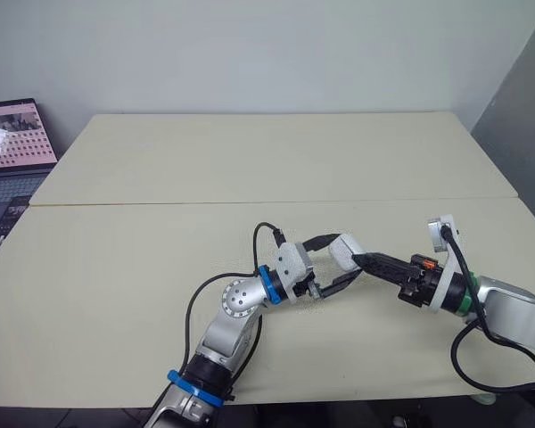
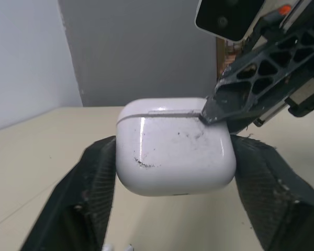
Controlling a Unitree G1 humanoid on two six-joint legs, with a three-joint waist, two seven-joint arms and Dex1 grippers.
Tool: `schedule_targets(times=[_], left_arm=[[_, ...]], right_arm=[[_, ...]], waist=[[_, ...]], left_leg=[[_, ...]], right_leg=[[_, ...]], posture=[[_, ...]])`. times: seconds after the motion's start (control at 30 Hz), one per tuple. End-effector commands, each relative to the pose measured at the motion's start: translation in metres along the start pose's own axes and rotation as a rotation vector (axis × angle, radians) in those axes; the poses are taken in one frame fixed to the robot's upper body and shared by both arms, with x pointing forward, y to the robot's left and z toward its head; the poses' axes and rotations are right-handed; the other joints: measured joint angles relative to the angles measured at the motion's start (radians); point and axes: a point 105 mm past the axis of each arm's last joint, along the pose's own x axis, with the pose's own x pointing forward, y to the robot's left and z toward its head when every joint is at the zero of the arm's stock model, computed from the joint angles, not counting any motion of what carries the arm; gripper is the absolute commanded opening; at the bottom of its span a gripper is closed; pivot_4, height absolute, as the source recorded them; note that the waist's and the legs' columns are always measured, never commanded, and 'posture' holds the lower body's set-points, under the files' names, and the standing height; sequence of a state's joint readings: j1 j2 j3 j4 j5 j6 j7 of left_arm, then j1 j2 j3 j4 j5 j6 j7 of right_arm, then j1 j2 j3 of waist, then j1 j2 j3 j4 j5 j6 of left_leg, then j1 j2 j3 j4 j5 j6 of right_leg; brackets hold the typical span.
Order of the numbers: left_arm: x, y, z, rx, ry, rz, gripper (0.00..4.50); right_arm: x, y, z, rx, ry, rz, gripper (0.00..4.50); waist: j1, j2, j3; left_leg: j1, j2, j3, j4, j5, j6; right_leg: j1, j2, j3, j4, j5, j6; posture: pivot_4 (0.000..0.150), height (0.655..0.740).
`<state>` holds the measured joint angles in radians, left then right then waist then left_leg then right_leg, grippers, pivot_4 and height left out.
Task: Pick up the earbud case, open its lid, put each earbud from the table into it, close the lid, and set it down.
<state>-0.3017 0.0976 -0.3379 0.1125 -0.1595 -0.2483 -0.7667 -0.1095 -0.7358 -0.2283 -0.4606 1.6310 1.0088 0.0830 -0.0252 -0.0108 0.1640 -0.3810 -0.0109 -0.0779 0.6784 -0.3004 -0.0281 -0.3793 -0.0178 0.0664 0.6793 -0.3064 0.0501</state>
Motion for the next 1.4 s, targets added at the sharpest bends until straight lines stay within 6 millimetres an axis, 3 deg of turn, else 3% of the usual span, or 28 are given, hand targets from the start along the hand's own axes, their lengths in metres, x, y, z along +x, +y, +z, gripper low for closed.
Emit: schedule_targets(times=[0.03,0.17,0.33,0.47,0.57,0.87,1.4], left_arm=[[-0.002,0.006,0.008,0.023,-0.016,0.021,4.49],[-0.012,0.008,0.008,-0.027,0.012,0.013,4.49],[-0.024,0.011,0.013,-0.212,0.109,-0.089,4.49],[-0.041,-0.009,0.022,-0.426,0.158,-0.314,4.49],[-0.050,-0.012,0.025,-0.500,0.195,-0.414,4.49],[-0.049,-0.010,0.030,-0.559,0.216,-0.541,4.49],[-0.042,-0.012,0.030,-0.602,0.185,-0.525,4.49]], right_arm=[[-0.003,0.010,0.015,-0.044,-0.043,0.038,0.75],[-0.008,0.006,0.021,-0.067,-0.044,0.029,0.75],[-0.014,0.008,0.008,-0.275,0.151,0.100,0.75],[-0.010,0.009,-0.002,-0.394,0.284,0.187,0.75],[-0.007,0.015,-0.006,-0.440,0.348,0.270,0.75],[0.001,0.025,-0.008,-0.504,0.410,0.363,0.75],[0.003,0.028,-0.009,-0.524,0.396,0.363,0.75]], waist=[[0.000,0.000,0.000],[0.000,0.000,0.000],[-0.001,0.000,0.000],[-0.004,0.000,0.000],[-0.004,0.000,0.000],[-0.001,-0.001,0.002],[-0.001,-0.002,0.002]], left_leg=[[0.000,0.000,0.000,0.000,0.000,0.000],[0.000,0.000,0.000,0.000,0.000,0.000],[0.000,0.000,0.000,0.000,0.000,0.000],[0.000,0.001,0.000,0.000,0.000,0.000],[0.000,0.002,-0.001,-0.001,0.000,0.000],[-0.001,0.002,-0.002,-0.001,0.000,0.000],[-0.002,0.002,-0.002,-0.001,0.000,0.000]], right_leg=[[0.000,0.000,0.000,0.000,0.000,0.000],[0.000,0.000,0.000,0.000,0.000,0.000],[-0.001,0.001,-0.001,0.000,0.000,0.000],[-0.001,0.003,-0.001,-0.001,0.000,0.000],[-0.001,0.005,-0.002,0.000,0.000,0.000],[-0.002,0.000,-0.002,-0.002,0.000,0.000],[-0.002,0.000,-0.002,-0.001,0.000,0.000]], posture=[[0.150,0.7400],[0.150,0.7400],[0.150,0.7400],[0.150,0.7400],[0.150,0.7400],[0.150,0.7400],[0.150,0.7400]])
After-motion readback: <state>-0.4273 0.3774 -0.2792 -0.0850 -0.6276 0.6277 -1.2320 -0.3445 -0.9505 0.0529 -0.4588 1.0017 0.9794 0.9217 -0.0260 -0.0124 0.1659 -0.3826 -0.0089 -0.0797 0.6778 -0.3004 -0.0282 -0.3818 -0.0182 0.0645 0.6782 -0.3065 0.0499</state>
